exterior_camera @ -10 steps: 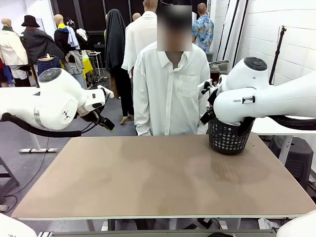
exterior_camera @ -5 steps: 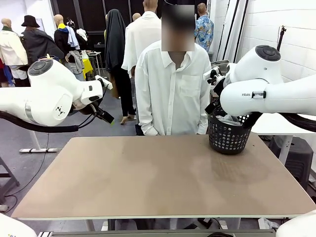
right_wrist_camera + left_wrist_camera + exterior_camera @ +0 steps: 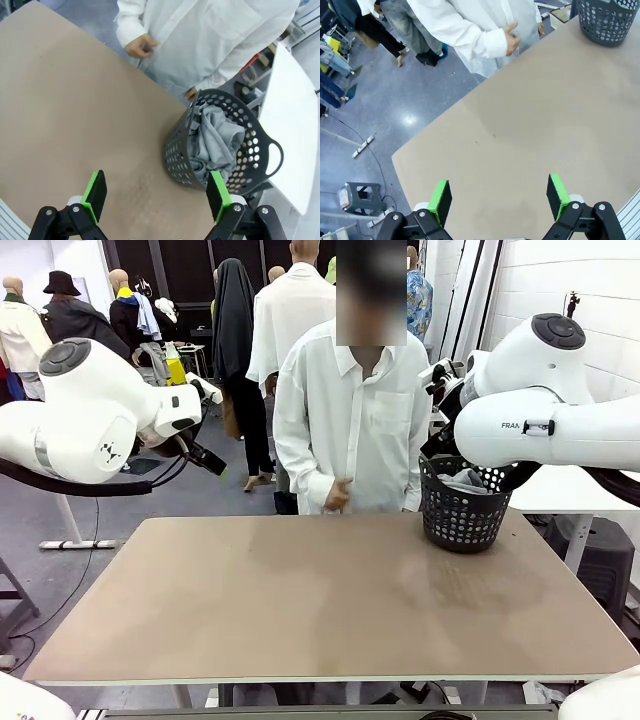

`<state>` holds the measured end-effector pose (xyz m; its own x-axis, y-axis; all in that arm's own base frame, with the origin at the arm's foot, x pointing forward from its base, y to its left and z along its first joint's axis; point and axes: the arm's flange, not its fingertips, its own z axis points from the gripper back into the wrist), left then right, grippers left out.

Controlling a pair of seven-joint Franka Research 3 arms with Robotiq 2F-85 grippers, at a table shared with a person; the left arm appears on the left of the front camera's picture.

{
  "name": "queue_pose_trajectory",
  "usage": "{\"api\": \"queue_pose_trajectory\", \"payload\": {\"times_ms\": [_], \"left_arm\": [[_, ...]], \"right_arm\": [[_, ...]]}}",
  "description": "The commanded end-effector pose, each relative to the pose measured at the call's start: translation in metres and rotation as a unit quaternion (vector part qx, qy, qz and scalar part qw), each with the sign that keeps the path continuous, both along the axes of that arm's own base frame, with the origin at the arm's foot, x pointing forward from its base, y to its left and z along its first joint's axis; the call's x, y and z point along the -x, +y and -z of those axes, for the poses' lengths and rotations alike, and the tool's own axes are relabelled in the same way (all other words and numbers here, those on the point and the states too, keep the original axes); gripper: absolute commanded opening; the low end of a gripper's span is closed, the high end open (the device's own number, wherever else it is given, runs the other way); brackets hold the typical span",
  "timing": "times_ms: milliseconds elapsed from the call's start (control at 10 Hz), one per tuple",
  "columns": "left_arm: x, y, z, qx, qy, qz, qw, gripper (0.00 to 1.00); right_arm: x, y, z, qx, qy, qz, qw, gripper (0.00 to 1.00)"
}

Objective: Fold the training pants.
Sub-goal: Grab both ends of the Training pants handed by a person.

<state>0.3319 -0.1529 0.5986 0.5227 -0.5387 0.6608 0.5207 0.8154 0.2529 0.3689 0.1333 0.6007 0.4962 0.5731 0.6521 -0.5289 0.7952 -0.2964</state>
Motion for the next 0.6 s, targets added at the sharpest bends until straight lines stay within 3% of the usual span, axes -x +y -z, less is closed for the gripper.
{"api": "queue_pose_trajectory", "payload": {"times_ms": [0,500], "left_arm": [[0.0045,-0.0025,-0.0123,-0.010,-0.015,-0.026,1.000,1.00],[0.0038,-0.0009,-0.0159,-0.003,-0.020,-0.003,1.000,1.00]], "right_arm": [[0.0011,0.0002,-0.0017,0.015,0.000,0.009,1.000,1.00],[0.0004,-0.0009,-0.0006,0.000,0.000,0.002,1.000,1.00]]}}
